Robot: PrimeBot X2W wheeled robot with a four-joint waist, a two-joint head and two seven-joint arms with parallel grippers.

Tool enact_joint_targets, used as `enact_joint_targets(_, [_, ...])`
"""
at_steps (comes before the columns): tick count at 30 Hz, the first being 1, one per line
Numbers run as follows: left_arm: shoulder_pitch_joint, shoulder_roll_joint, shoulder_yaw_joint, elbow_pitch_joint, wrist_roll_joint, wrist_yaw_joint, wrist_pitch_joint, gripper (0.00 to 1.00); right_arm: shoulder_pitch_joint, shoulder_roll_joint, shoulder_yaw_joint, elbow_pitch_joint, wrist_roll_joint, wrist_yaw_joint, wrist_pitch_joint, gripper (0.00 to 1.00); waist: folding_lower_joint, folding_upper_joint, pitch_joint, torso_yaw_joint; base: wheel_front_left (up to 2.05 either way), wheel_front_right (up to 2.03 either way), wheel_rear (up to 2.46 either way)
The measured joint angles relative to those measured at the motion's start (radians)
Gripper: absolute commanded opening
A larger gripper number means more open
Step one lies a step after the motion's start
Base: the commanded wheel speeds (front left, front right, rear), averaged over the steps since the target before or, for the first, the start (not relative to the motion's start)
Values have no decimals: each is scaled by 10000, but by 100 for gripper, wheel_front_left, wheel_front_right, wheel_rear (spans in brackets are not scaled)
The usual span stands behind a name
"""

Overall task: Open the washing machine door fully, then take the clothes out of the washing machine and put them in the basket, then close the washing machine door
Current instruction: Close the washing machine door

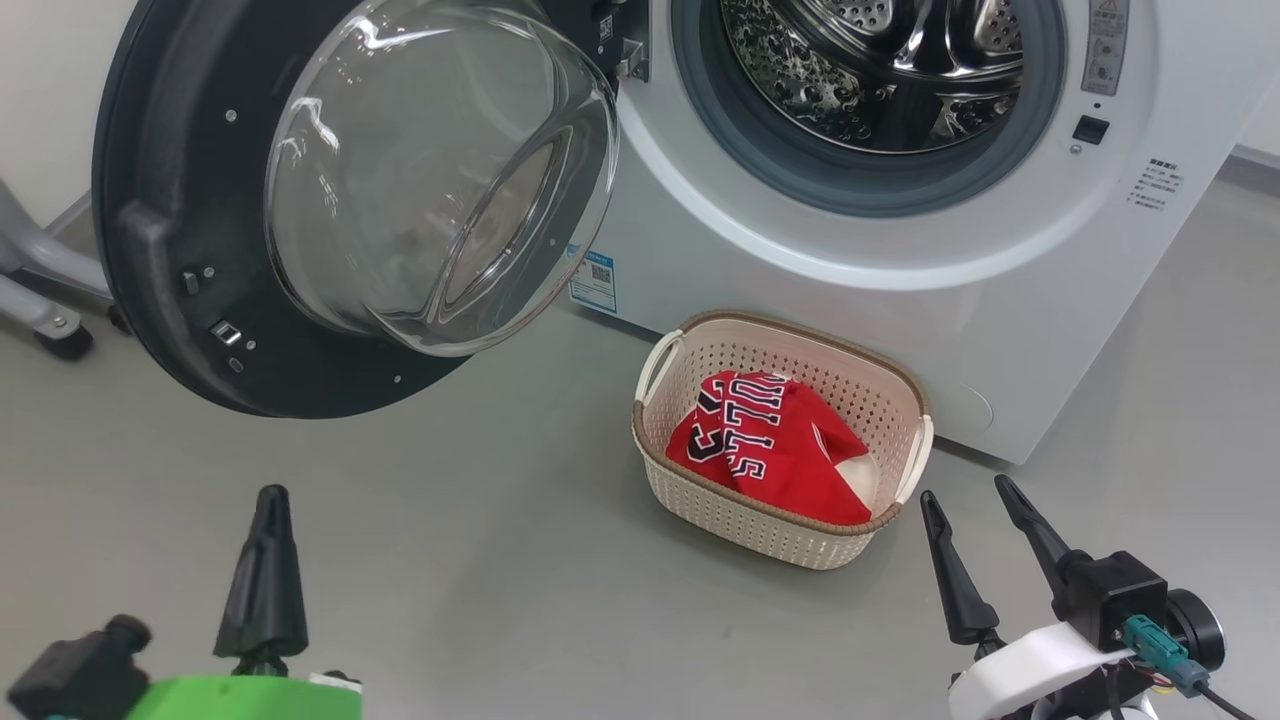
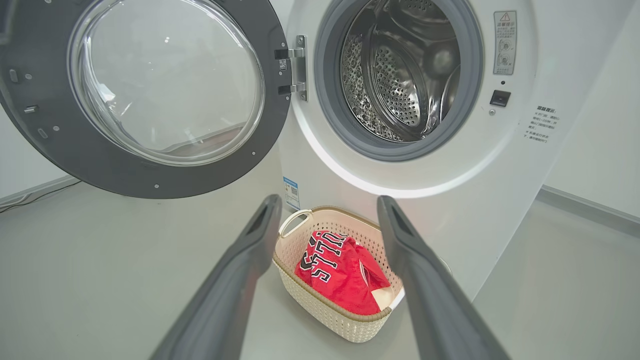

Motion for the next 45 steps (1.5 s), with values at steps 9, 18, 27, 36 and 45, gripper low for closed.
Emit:
enact_joint_targets(9, [248, 88, -1421, -1616, -3954, -301, -984, 0, -12, -56, -27, -52, -2, -75, 46, 100, 0, 0, 186, 28, 0, 0, 0])
enact_joint_targets(18, [-298, 73, 968, -1766, -8153, -640, -1037, 0, -27, -194, -33, -217, -42, -73, 174, 100, 0, 0, 452, 16, 0, 0, 0])
enact_joint_targets(27, [-2251, 961, 3494, -96, -9708, 6, -224, 0, -138, -430, -31, -581, -192, -73, 443, 100, 0, 0, 949, -86, 0, 0, 0])
enact_joint_targets(36, [-4145, 2709, 4263, 2023, -10236, 1177, 719, 0, -438, -796, -90, -1072, -320, -63, 775, 100, 0, 0, 1735, -366, 0, 0, 0])
enact_joint_targets(45, [-5560, 3359, 4276, 3595, -10479, 1302, 1216, 0, -783, -1131, -196, -1582, -470, -15, 1068, 100, 0, 0, 2547, -710, 0, 0, 0])
